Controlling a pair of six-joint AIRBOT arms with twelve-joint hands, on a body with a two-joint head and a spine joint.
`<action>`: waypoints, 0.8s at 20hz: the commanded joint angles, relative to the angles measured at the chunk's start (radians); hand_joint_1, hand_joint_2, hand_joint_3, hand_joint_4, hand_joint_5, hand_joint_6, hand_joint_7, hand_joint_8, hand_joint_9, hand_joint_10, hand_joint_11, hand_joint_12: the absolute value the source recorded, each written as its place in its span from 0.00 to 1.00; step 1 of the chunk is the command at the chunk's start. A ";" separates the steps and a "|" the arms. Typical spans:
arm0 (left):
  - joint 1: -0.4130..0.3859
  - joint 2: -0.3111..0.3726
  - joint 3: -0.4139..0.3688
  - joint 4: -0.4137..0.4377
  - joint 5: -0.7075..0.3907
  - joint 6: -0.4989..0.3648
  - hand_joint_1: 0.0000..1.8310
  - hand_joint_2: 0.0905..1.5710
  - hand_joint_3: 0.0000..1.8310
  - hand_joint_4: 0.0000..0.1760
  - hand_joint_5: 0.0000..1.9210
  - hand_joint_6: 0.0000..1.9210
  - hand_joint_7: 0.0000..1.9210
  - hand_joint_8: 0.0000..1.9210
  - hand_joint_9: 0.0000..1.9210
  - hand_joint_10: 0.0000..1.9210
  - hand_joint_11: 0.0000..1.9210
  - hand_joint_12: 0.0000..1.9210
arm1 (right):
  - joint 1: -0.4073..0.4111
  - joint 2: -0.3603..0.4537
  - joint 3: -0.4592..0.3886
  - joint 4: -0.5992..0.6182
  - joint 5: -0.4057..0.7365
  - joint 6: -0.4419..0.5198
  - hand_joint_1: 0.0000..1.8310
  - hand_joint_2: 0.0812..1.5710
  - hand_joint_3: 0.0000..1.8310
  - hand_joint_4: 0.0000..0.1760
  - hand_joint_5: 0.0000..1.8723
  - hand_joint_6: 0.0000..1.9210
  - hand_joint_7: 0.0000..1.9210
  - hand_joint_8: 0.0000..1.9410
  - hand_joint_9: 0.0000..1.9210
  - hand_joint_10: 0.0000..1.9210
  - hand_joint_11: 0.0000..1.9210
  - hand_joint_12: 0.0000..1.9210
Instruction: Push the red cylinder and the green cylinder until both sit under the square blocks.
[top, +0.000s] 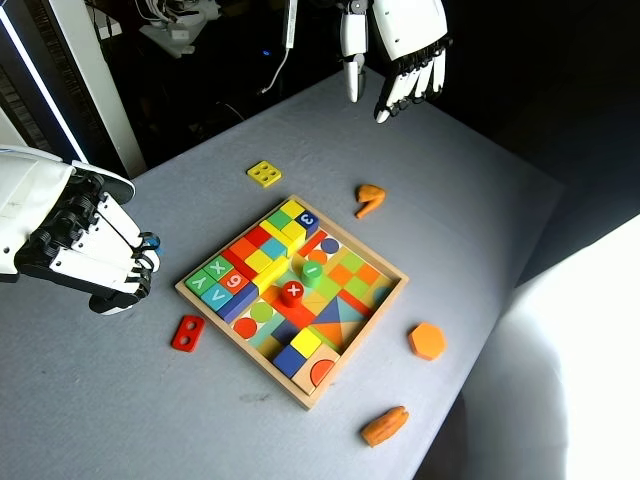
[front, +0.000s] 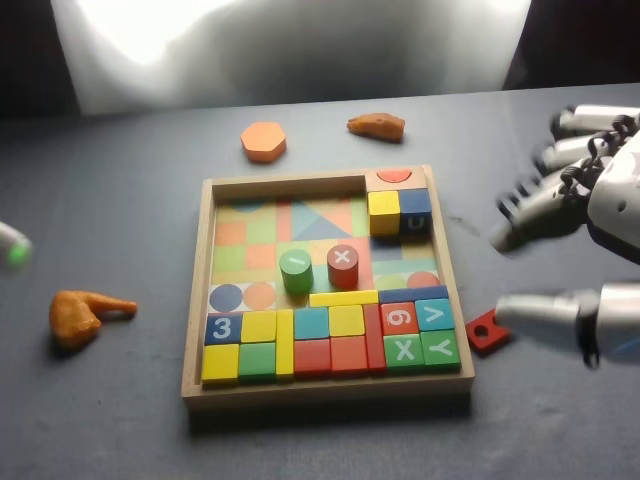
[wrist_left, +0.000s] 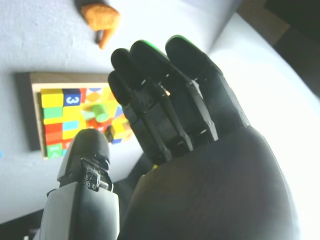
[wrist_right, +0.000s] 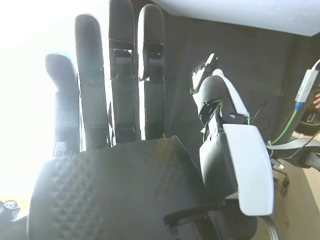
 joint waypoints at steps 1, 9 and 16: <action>-0.010 0.006 0.001 0.042 -0.069 0.002 0.00 0.77 0.01 0.24 0.03 0.00 0.04 0.00 0.05 0.01 0.00 0.24 | 0.012 0.008 -0.004 -0.005 0.116 -0.001 0.00 0.69 0.04 0.00 0.02 0.04 0.04 0.00 0.00 0.02 0.00 0.07; -0.011 0.006 0.001 0.043 -0.069 0.002 0.00 0.79 0.00 0.26 0.03 0.00 0.06 0.00 0.07 0.01 0.00 0.25 | -0.022 -0.003 -0.002 -0.005 0.071 -0.026 0.00 0.70 0.02 0.00 0.02 0.02 0.04 0.00 0.00 0.01 0.00 0.00; -0.011 0.006 0.002 0.043 -0.069 0.002 0.00 0.79 0.00 0.32 0.05 0.00 0.07 0.00 0.08 0.00 0.00 0.33 | -0.008 -0.154 0.086 0.244 0.094 -0.277 0.00 0.73 0.00 0.05 0.37 0.06 0.12 0.00 0.03 0.01 0.00 0.18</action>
